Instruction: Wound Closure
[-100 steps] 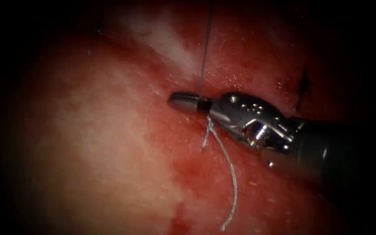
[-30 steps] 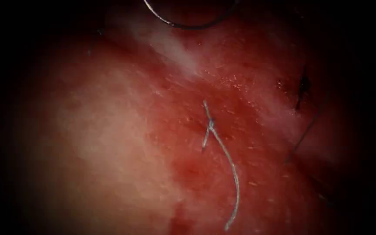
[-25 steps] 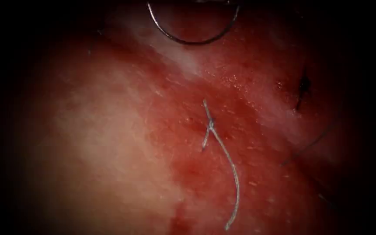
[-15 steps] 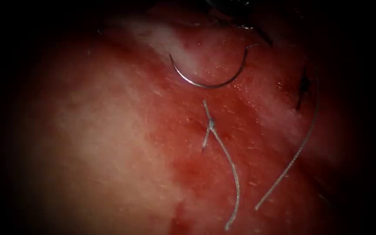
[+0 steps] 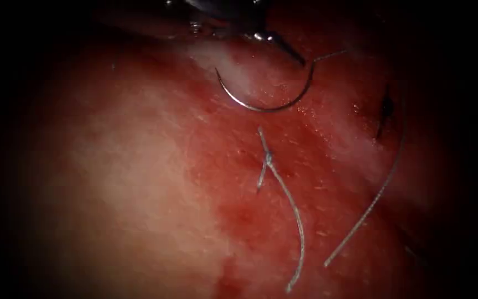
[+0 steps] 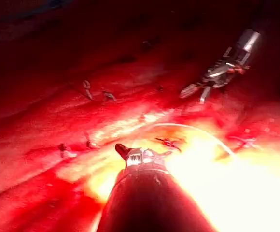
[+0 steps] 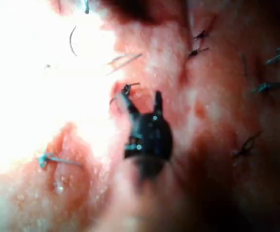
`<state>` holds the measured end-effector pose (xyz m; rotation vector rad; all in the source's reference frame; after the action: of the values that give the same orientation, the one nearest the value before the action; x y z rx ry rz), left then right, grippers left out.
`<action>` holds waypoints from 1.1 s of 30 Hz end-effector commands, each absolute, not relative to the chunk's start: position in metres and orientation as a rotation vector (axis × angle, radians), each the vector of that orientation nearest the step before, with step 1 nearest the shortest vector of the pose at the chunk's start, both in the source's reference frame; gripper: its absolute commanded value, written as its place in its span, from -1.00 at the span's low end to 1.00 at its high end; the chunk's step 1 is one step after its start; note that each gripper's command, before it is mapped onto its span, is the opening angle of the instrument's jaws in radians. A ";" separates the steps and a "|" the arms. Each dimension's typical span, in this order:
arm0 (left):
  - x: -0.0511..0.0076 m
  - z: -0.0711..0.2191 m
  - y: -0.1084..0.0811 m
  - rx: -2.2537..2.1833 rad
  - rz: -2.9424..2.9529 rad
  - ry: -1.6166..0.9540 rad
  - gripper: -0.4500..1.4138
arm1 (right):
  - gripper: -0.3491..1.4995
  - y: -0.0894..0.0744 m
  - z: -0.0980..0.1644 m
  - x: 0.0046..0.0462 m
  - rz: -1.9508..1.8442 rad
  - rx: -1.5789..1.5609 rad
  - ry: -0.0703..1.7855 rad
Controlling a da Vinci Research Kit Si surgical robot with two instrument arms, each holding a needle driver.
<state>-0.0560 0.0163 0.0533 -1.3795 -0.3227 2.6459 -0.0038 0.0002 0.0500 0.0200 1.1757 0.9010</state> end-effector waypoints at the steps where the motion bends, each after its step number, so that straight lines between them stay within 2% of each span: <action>1: -0.0565 0.053 0.015 -1.424 2.696 -0.295 0.49 | 0.60 0.000 0.050 -0.0026 0.884 0.028 1.178; 4: -0.0562 0.051 0.009 -1.486 2.875 -0.266 0.40 | 0.60 0.000 0.049 -0.0012 0.831 0.023 1.184; 9: -0.0562 0.050 0.005 -1.635 3.072 -0.158 0.39 | 0.60 -0.001 0.049 0.0004 0.802 0.015 1.189; 16: -0.0565 0.050 0.002 -1.781 3.232 -0.055 0.37 | 0.60 -0.001 0.049 0.0003 0.784 0.007 1.190; 19: -0.0573 0.051 -0.001 -1.843 3.394 -0.051 0.22 | 0.60 -0.001 0.049 0.0005 0.777 0.005 1.191; 23: -0.0587 0.052 -0.004 -1.855 3.506 -0.032 0.22 | 0.60 -0.001 0.049 0.0007 0.769 0.004 1.193; 29: -0.0601 0.054 -0.007 -1.841 3.618 -0.067 0.44 | 0.60 -0.001 0.049 0.0008 0.768 0.005 1.194; 33: -0.0607 0.055 -0.007 -1.835 3.633 -0.073 0.44 | 0.60 -0.001 0.049 0.0008 0.768 0.005 1.194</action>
<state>-0.0604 -0.0068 0.0544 -1.8329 -0.0729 3.6349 0.0001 -0.0012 0.0484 0.0050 1.1954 0.7680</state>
